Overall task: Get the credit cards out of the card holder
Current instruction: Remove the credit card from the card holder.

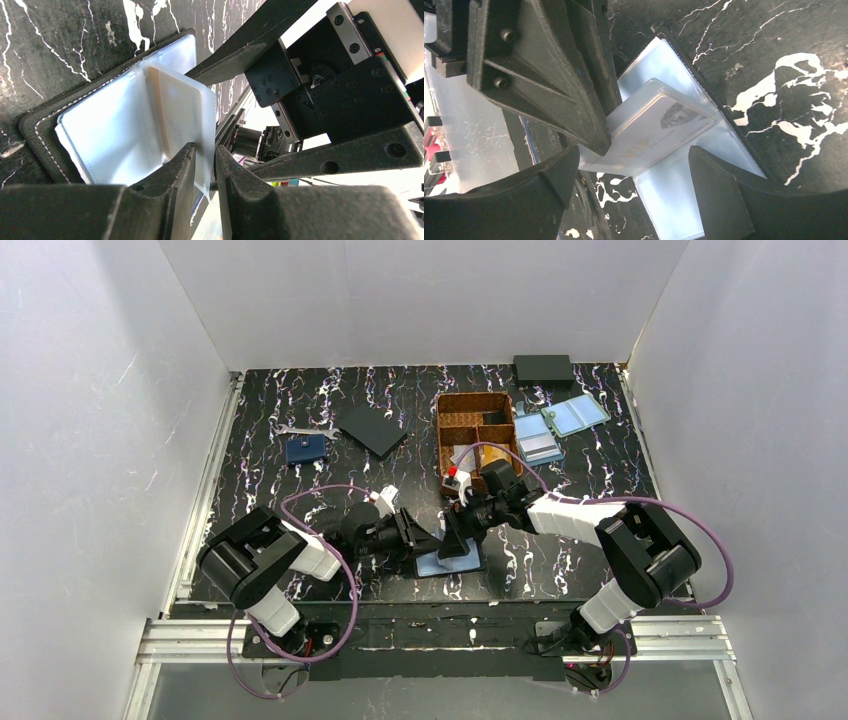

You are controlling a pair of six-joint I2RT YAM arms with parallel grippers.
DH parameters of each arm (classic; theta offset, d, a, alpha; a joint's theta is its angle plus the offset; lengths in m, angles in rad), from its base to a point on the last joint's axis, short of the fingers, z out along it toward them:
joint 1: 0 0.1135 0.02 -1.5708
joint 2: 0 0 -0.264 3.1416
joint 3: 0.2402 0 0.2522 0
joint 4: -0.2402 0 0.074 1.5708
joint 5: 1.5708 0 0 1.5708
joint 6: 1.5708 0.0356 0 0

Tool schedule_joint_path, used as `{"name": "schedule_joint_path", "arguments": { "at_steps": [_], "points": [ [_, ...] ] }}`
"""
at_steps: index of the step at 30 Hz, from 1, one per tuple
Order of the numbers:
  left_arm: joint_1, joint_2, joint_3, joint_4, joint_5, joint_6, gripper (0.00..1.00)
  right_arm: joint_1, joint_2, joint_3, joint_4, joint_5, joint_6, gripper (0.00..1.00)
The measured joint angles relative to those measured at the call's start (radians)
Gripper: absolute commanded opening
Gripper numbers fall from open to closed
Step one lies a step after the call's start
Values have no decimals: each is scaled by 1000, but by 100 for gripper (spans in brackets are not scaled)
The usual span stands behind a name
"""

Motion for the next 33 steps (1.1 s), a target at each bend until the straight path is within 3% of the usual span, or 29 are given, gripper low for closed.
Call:
{"name": "schedule_joint_path", "arguments": {
  "at_steps": [19,30,33],
  "points": [
    [2,76,2,75,2,-22,23,-2,-13,7,-53,82,-23,63],
    [6,131,2,151,15,-51,19,-40,-58,7,-72,134,-30,63],
    [7,134,2,163,19,-53,12,-55,-74,7,-77,149,-33,62]
  ]
}}
